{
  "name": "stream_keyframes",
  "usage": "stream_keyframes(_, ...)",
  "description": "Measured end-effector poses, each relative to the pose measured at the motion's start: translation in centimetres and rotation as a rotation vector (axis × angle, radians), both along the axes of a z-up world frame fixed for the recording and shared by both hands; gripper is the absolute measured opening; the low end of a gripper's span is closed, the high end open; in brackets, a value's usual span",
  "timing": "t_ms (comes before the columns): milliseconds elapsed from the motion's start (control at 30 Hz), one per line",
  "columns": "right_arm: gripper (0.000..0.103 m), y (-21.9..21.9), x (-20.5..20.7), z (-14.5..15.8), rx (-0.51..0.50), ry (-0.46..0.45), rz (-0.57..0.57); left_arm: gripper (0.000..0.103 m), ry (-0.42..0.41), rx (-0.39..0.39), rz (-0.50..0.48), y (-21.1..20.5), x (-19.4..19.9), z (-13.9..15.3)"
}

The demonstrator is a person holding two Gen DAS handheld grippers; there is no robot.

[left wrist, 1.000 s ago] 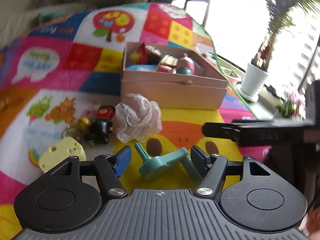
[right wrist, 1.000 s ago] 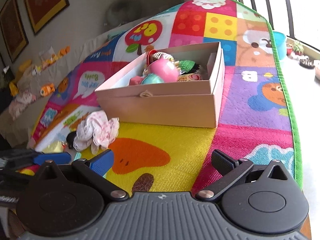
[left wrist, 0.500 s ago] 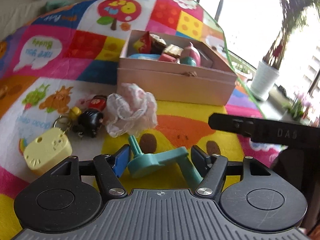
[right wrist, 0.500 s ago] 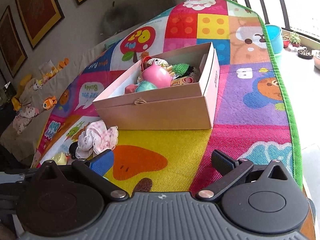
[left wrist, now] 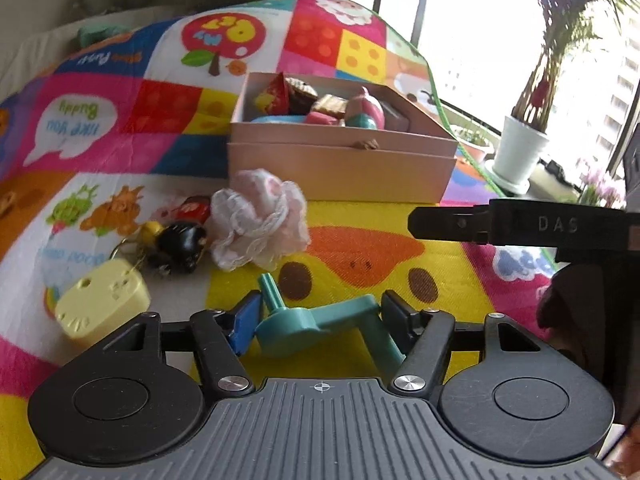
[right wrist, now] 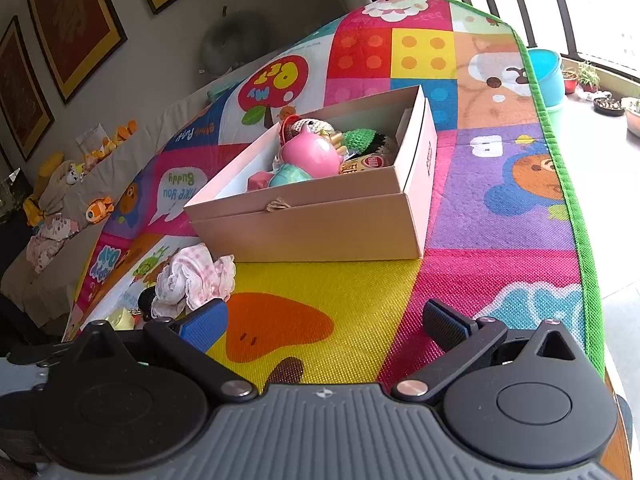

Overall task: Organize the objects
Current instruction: 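Grasp the teal plastic toy with the left tool and lift it, then carry teal toy toward pink box with left tool while right tool grasps yellow toy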

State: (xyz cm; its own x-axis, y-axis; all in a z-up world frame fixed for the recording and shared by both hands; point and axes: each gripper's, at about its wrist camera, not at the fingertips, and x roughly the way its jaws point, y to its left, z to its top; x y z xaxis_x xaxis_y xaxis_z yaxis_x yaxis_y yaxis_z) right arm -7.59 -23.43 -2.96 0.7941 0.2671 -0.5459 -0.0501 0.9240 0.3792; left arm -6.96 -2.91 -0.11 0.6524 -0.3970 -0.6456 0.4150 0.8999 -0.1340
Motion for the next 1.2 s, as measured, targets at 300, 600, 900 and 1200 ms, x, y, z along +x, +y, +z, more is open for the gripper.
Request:
stream_keyframes(300, 0.103, 3.0, -0.1, 0.4, -0.196, 0.006, 0.016, 0.031, -0.101, -0.068, 0.105, 7.1, -3.9, 2.7)
stream_keyframes(600, 0.103, 8.4, -0.1, 2.4, -0.232, -0.018, 0.159, 0.031, -0.131, -0.153, 0.230, 14.2, -5.2, 4.2)
stream_keyframes(900, 0.093, 21.7, 1.6, 1.4, -0.398, -0.100, 0.451, 0.031, -0.248, -0.192, 0.452, 21.5, -6.8, 7.0)
stream_keyframes(1200, 0.055, 20.9, 0.8, 3.8, -0.446, -0.117, 0.500, 0.031, -0.174, -0.216, 0.377, 20.7, -6.4, 5.3)
